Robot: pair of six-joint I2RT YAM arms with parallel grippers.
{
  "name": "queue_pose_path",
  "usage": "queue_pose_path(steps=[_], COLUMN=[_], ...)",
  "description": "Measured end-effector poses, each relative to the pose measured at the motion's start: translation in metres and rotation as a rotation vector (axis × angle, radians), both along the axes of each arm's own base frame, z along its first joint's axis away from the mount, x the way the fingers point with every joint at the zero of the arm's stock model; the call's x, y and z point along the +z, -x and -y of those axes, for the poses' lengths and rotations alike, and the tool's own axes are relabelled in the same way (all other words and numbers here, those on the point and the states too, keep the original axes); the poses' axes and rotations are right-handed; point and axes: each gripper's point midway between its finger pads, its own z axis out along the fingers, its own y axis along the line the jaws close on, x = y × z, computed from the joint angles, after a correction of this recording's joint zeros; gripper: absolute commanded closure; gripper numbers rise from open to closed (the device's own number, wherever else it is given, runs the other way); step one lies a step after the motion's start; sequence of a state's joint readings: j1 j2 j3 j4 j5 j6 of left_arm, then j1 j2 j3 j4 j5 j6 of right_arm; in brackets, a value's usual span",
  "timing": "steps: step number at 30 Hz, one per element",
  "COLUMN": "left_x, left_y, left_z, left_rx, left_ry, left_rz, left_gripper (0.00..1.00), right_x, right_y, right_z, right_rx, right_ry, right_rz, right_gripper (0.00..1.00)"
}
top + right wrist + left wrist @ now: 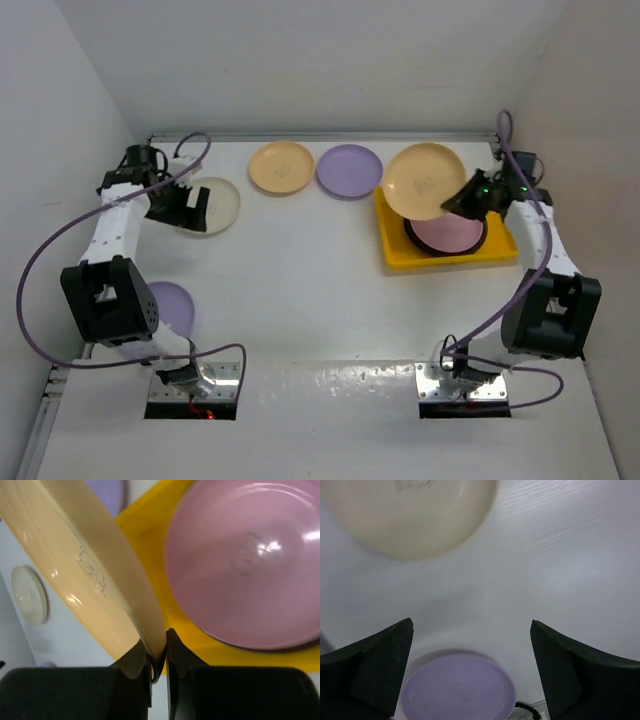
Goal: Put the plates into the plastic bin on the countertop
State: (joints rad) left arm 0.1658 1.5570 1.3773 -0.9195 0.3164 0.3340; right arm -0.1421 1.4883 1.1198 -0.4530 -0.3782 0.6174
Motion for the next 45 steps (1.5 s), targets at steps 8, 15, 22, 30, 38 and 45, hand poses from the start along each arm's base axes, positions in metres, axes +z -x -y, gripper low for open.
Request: queue_pose_path(steps=[8, 15, 22, 30, 38, 45], left_x=[-0.034, -0.051, -0.073, -0.122, -0.155, -0.134], left_y=[0.054, 0.099, 0.155, 0.199, 0.218, 0.168], left_z=[-0.084, -0.138, -0.176, -0.178, -0.168, -0.134], left_rx=[0.188, 0.294, 0.371, 0.355, 0.343, 0.265], left_ry=[-0.161, -0.265, -0.297, -0.226, -0.117, 0.143], left_rz=[-0.133, -0.251, -0.377, -0.531, -0.635, -0.501], left_gripper=[0.0, 0.0, 0.0, 0.08, 1.0, 1.0], right_x=[-0.046, -0.09, -0.075, -0.049, -0.009, 0.016], right_y=[0.042, 0.049, 0.032, 0.02, 0.018, 0.013], right_z=[0.076, 0.08, 0.107, 0.099, 0.056, -0.049], right_rx=[-0.194, -0.19, -0.205, -0.109, 0.021, 0.279], right_ry=[-0.085, -0.098, 0.074, 0.295, 0.397, 0.434], right_rz=[-0.238, -0.403, -0.364, -0.308, -0.174, 0.001], right_gripper=[0.91, 0.29, 0.18, 0.18, 0.24, 0.3])
